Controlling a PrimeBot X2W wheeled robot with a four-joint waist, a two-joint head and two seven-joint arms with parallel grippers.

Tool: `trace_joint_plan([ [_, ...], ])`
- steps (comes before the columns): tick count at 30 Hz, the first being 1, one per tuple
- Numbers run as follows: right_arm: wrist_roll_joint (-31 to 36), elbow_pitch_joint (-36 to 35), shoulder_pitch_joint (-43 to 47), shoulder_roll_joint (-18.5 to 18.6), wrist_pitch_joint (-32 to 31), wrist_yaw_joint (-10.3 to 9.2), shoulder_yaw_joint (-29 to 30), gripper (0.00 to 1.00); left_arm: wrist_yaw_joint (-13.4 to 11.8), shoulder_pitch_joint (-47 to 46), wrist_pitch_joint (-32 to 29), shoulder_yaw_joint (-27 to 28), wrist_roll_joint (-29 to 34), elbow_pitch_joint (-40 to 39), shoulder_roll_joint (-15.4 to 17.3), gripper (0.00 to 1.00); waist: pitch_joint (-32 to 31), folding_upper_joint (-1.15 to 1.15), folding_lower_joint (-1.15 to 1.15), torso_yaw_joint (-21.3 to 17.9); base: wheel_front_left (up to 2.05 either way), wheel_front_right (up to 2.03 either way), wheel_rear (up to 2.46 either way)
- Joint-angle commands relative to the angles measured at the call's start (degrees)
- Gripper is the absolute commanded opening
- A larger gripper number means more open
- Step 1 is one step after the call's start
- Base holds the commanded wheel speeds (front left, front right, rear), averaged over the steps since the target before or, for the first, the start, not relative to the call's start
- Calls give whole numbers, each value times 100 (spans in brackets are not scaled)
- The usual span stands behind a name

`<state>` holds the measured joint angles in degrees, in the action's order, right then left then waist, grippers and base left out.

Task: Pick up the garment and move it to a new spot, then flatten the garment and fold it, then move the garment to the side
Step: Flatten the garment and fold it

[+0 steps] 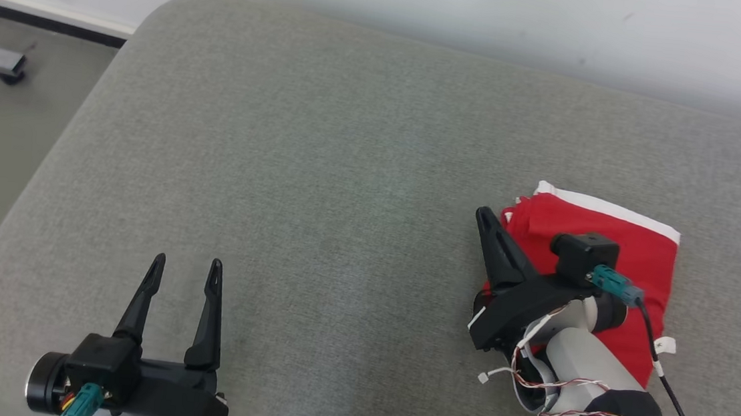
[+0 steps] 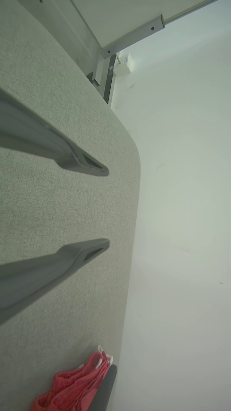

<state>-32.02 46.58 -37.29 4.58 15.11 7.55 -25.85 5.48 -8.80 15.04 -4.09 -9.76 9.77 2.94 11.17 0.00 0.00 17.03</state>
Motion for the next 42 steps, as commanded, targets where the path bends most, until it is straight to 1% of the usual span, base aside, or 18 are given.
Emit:
trace_joint_plan([
  [1,52,-165,99,77,2,-16,48,0,5,49,18,17,60,18,-8,100,-121,0,0,-188,0,0,0],
  [8,243,-1073,482,398,2,-16,336,0,55,167,18,129,172,36,24,100,-360,0,0,-682,0,0,0],
  [9,243,-1073,482,398,2,-16,336,0,55,167,18,129,172,36,24,100,-360,0,0,-682,0,0,0],
  [16,521,-1845,1092,733,2,-16,753,0,96,306,18,255,233,48,72,100,-587,0,0,-1144,0,0,0],
  [22,666,-2334,1801,872,2,-16,1121,0,111,457,18,357,221,51,105,100,-752,0,0,-1504,0,0,0],
  [27,702,-2667,2324,954,2,-16,1393,0,121,575,18,402,254,32,108,100,-847,0,0,-1697,0,0,0],
  [28,714,-2748,2421,958,2,-16,1471,6,127,587,18,406,252,34,112,100,-866,0,0,-1718,0,0,0],
  [29,761,-2912,2622,945,1,-16,1629,94,135,643,18,423,254,38,124,100,-902,0,0,-1754,0,0,0],
  [30,792,-2979,2733,932,2,-16,1698,100,140,671,18,434,251,41,131,100,-922,0,0,-1767,0,0,0],
  [35,901,-3297,3216,767,2,-16,2096,100,145,739,18,463,260,49,171,100,-1002,0,0,-1756,0,0,0],
  [42,1172,-3624,3735,590,2,-16,2300,100,113,893,18,527,297,-11,191,100,-1105,0,0,-1687,0,0,0],
])
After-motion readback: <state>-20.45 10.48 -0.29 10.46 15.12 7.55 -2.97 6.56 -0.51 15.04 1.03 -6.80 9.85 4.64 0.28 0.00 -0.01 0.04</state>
